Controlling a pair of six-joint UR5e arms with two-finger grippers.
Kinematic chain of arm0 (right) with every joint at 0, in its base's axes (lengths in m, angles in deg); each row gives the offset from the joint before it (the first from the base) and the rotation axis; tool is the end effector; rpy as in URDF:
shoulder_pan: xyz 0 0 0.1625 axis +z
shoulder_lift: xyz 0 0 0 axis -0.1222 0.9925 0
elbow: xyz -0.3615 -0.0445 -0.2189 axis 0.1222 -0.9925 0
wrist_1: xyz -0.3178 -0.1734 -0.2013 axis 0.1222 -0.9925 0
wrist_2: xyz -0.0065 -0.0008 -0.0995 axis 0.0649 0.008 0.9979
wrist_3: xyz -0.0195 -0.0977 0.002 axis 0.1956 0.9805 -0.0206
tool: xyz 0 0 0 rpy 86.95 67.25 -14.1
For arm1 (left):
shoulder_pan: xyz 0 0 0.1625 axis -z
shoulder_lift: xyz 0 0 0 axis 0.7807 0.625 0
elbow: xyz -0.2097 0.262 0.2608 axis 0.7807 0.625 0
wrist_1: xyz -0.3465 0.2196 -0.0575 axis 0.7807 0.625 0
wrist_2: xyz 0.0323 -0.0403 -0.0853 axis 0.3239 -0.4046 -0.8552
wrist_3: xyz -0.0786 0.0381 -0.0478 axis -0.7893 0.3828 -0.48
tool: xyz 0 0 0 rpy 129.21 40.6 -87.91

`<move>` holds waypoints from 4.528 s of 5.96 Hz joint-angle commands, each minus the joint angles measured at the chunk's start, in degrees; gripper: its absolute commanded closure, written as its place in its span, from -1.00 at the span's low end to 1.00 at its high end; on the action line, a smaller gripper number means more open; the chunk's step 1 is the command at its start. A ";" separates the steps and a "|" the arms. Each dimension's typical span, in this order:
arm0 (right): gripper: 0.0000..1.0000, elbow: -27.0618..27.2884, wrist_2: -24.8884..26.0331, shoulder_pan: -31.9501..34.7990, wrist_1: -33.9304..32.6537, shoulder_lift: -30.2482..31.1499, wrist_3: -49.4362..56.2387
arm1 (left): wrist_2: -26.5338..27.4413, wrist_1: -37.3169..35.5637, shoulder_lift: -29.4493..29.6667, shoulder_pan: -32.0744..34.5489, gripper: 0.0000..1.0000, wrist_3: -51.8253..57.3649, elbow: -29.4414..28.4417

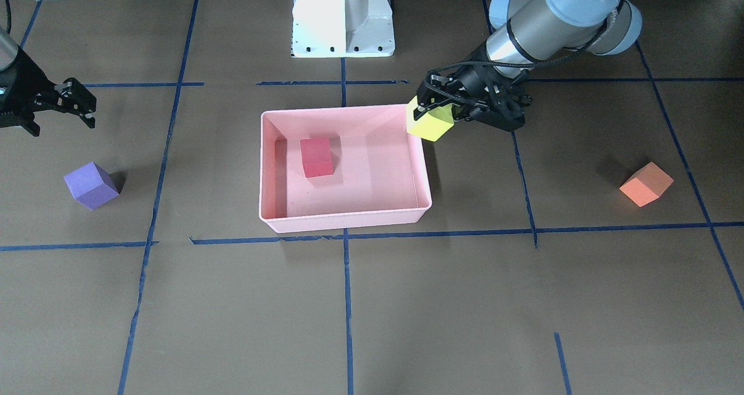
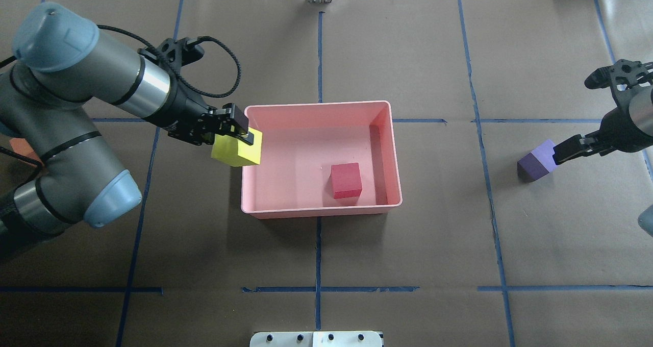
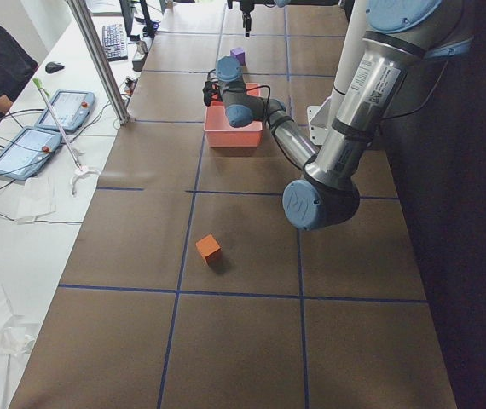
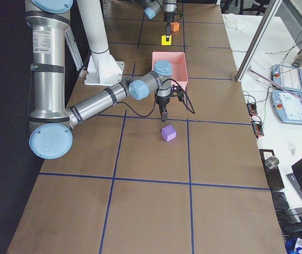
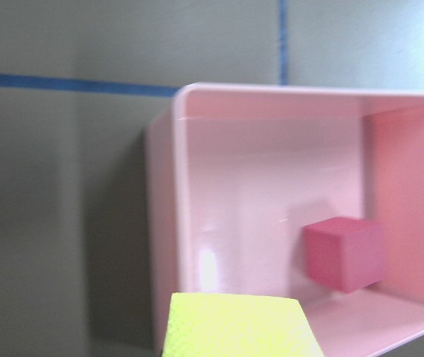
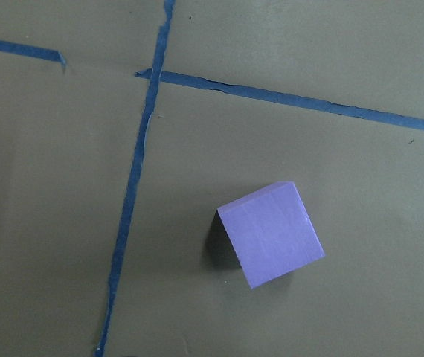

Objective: Place blocks into pink bin with both arms
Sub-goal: 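Drop yellow-green cube in bin with left gripper while right grasps purple cube, then release purple cube in bin with right gripper while left nears orange cube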

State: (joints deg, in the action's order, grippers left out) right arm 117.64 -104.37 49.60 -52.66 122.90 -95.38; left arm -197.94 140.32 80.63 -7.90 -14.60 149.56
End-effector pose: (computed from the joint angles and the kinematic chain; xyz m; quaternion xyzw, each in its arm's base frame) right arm -0.1908 -0.4338 0.4441 0.0513 -0.3564 -0.0829 0.9292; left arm 0.3896 -0.4638 0.2085 0.0127 0.6038 -0.0033 0.7971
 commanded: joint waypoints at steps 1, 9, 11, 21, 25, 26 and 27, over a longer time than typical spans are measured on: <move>-1.00 -4.19 0.10 0.07 1.23 -1.35 4.41 | 9.35 0.14 2.81 -4.55 -0.10 -1.56 -2.46; -1.00 -26.53 -9.66 1.12 32.27 -5.50 10.66 | 20.57 0.15 6.42 -9.23 -1.00 -1.99 -5.63; -1.00 -26.71 -7.99 1.04 31.75 -4.62 10.58 | 20.57 0.32 6.24 -9.40 -1.00 -1.99 -5.98; 0.98 -14.59 -3.64 -14.47 17.98 -29.34 -35.86 | 1.90 0.85 -21.34 14.80 -0.99 43.53 2.03; -0.32 -15.90 7.74 -21.90 14.17 -33.18 -40.05 | 1.41 0.67 -21.44 19.59 -1.00 53.62 -4.22; -0.17 -15.90 8.27 -21.82 12.60 -33.52 -40.14 | 1.41 0.76 -21.44 20.21 -0.99 53.73 -5.18; -0.18 -16.17 8.71 -21.29 12.15 -33.35 -40.14 | 1.50 0.85 -21.44 20.56 -0.99 53.82 -5.63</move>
State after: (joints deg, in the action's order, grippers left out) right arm 101.69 -96.19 27.95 -39.79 89.51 -135.49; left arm -196.50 141.09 59.19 12.24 39.00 144.52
